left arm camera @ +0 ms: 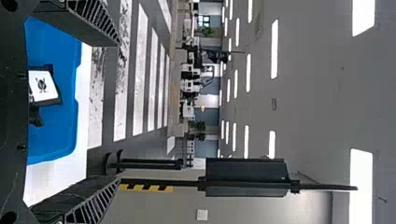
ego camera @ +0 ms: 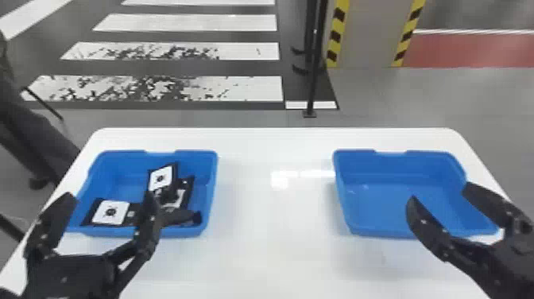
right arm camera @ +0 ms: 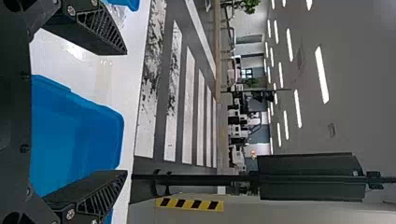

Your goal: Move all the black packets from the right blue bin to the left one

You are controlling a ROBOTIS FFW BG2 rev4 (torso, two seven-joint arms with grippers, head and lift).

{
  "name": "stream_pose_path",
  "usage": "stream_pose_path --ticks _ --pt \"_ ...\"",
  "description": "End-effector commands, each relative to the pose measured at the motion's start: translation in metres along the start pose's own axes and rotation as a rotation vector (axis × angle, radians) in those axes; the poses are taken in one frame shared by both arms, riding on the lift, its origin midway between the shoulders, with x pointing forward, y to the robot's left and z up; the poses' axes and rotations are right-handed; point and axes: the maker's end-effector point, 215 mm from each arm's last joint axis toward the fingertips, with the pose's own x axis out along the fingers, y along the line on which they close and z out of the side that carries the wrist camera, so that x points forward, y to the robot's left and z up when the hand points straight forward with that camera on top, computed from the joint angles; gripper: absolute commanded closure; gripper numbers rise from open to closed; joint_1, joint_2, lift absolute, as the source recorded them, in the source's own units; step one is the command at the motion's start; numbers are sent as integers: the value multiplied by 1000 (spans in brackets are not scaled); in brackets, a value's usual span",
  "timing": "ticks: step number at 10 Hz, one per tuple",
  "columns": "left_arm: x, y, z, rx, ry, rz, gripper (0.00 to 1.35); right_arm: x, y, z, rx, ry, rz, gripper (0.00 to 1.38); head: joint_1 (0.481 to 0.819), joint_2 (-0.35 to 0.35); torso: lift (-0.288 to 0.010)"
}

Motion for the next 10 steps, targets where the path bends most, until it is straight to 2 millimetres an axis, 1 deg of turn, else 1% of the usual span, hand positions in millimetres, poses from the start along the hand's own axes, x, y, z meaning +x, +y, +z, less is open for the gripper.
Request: stream_pose_path --ticks 1,2,3,5,7,10 --pt "-6 6 -3 9 8 19 -1 -4 -6 0 -16 6 -23 122 695 20 -140" --pt "-6 9 -6 12 17 24 -1 -5 -6 1 -19 7 -24 122 695 22 -140" --pt "-6 7 -6 5 18 21 -1 -5 -6 0 -21 10 -28 122 695 23 -140" --pt "-5 2 -3 -7 9 14 -1 -6 -7 2 -28 10 -35 124 695 17 -140" --pt "-4 2 2 -8 -9 16 -1 -6 -6 5 -30 6 -34 125 695 12 -140" --pt "-4 0 1 -26 -5 15 -1 -5 -6 5 -36 6 -34 125 695 11 -140"
